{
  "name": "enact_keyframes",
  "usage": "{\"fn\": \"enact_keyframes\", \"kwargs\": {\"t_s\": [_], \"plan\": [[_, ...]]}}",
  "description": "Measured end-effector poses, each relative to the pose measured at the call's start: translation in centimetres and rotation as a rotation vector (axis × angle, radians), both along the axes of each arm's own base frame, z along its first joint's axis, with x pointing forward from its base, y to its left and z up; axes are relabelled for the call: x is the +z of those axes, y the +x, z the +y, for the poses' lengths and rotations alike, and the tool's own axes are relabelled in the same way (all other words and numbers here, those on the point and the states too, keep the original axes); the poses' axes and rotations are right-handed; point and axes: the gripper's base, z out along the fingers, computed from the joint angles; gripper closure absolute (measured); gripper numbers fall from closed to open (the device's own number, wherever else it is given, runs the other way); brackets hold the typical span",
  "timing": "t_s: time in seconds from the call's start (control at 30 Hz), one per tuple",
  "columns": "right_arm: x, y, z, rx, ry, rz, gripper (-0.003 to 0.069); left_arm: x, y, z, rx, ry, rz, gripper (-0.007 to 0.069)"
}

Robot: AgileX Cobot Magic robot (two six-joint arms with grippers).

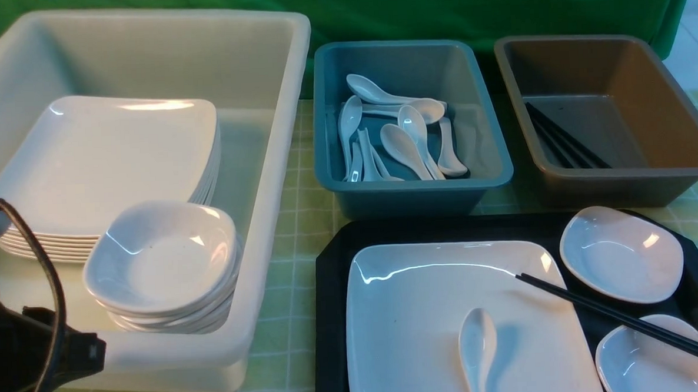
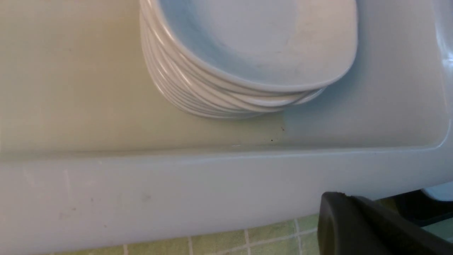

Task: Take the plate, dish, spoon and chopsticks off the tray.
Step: Use the right arm to grab a pair of chopsticks from the plate

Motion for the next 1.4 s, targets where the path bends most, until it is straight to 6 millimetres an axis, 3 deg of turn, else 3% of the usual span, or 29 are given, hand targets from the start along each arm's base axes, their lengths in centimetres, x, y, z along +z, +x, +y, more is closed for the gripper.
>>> {"fn": "enact_keyframes", "kwargs": {"t_s": [0.03, 0.07, 0.17, 0.33, 0.47, 0.57, 0.67, 0.73, 0.87, 0.9, 1.0, 1.13, 1.4], "plan": [[-1.4, 1.8, 0.7, 0.053, -0.099, 0.135, 0.0665, 0.0, 0.0, 0.0, -0.002, -0.003, 0.000, 0.0628], [-1.3, 1.8, 0.7, 0.059, -0.102, 0.136, 0.0665, 0.0, 0.0, 0.0, -0.002, -0.002, 0.000, 0.0628], [-4.1, 4.9, 1.5, 0.126, -0.259, 0.287, 0.0666, 0.0, 0.0, -0.1, -0.007, -0.009, -0.002, 0.0628], [-6.5, 7.9, 2.4, 0.177, -0.328, 0.333, 0.0654, 0.0, 0.2, -0.4, -0.019, -0.048, 0.000, 0.0628], [-6.9, 9.5, 2.9, 0.216, -0.349, 0.307, 0.0536, 0.1, 0.7, -1.4, -0.096, -0.127, -0.006, 0.0628], [-6.8, 10.2, 3.0, 0.246, -0.370, 0.272, 0.0362, 0.3, 1.5, -3.1, -0.217, -0.202, -0.005, 0.0641], [-6.9, 10.5, 2.7, 0.237, -0.373, 0.268, 0.0288, 0.6, 2.2, -5.3, -0.326, -0.212, -0.003, 0.0644], [-7.1, 10.7, 2.1, 0.218, -0.372, 0.278, 0.0279, 0.8, 2.4, -6.9, -0.397, -0.196, -0.008, 0.0644], [-8.0, 11.5, 0.4, 0.148, -0.366, 0.326, 0.0277, 1.3, 3.7, -12.4, -0.557, -0.083, -0.006, 0.0644], [-8.0, 11.6, 0.3, 0.146, -0.366, 0.330, 0.0277, 1.3, 3.6, -12.6, -0.563, -0.086, -0.002, 0.0644], [-8.7, 11.8, -0.1, 0.150, -0.371, 0.359, 0.0277, 1.3, 4.5, -16.3, -0.640, -0.019, 0.016, 0.0644], [-9.6, 12.1, 0.0, 0.173, -0.380, 0.393, 0.0277, 1.1, 6.0, -19.5, -0.680, -0.002, 0.032, 0.0644], [-12.0, 12.7, 0.1, 0.192, -0.397, 0.475, 0.0277, 0.0, 8.4, -21.9, -0.702, 0.023, 0.033, 0.0644]]}}
